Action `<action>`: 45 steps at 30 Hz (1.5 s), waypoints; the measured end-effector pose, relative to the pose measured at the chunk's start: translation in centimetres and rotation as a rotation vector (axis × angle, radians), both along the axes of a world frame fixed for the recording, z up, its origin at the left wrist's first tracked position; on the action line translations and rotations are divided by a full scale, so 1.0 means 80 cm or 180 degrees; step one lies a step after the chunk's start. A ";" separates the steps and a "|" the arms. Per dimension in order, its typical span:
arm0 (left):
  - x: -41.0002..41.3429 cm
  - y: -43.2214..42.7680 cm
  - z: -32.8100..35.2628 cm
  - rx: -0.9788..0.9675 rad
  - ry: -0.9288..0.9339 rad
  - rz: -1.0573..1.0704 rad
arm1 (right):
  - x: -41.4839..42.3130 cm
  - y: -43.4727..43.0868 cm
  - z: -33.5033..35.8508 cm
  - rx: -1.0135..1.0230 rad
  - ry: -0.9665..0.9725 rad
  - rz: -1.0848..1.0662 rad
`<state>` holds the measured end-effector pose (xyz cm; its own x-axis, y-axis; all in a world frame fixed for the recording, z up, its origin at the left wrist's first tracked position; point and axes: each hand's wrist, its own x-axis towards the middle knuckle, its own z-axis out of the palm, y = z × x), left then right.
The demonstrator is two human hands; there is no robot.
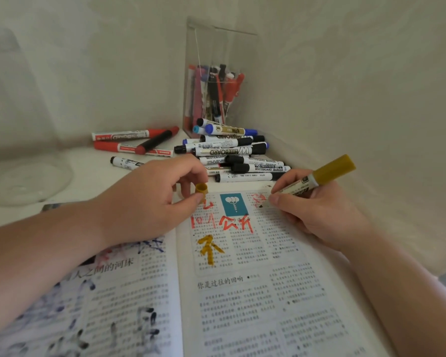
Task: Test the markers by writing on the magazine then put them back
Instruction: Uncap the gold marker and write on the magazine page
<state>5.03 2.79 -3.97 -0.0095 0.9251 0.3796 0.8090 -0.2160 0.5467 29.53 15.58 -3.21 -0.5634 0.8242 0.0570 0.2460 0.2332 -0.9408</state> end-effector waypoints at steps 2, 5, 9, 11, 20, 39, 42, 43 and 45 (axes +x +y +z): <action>-0.001 0.000 -0.001 -0.0083 -0.0017 -0.0006 | 0.001 0.000 -0.001 0.0128 0.0027 0.0007; -0.002 0.000 -0.003 -0.0136 0.0017 -0.0016 | 0.002 0.000 -0.001 0.0453 -0.0107 0.0017; -0.003 0.000 -0.004 -0.0129 0.0118 -0.0021 | -0.001 -0.004 0.002 0.0427 -0.0051 0.0054; -0.003 0.001 -0.004 -0.0077 0.0260 -0.0038 | -0.003 -0.009 0.004 0.0270 0.0153 0.0077; -0.006 0.005 -0.005 0.0176 0.0444 -0.0156 | -0.039 -0.062 0.012 0.0482 -0.0093 0.1191; -0.007 0.005 -0.008 0.0047 0.0319 -0.0137 | -0.031 -0.059 0.013 0.0324 -0.0081 0.0862; -0.007 0.005 -0.007 -0.0013 0.0315 -0.0103 | -0.027 -0.054 0.013 -0.0117 0.0224 0.0537; -0.007 0.005 -0.007 -0.0035 0.0317 -0.0095 | -0.025 -0.053 0.013 -0.0218 0.0227 0.0549; -0.006 0.005 -0.006 -0.0052 0.0322 -0.0092 | -0.024 -0.051 0.014 -0.0192 0.0022 0.0632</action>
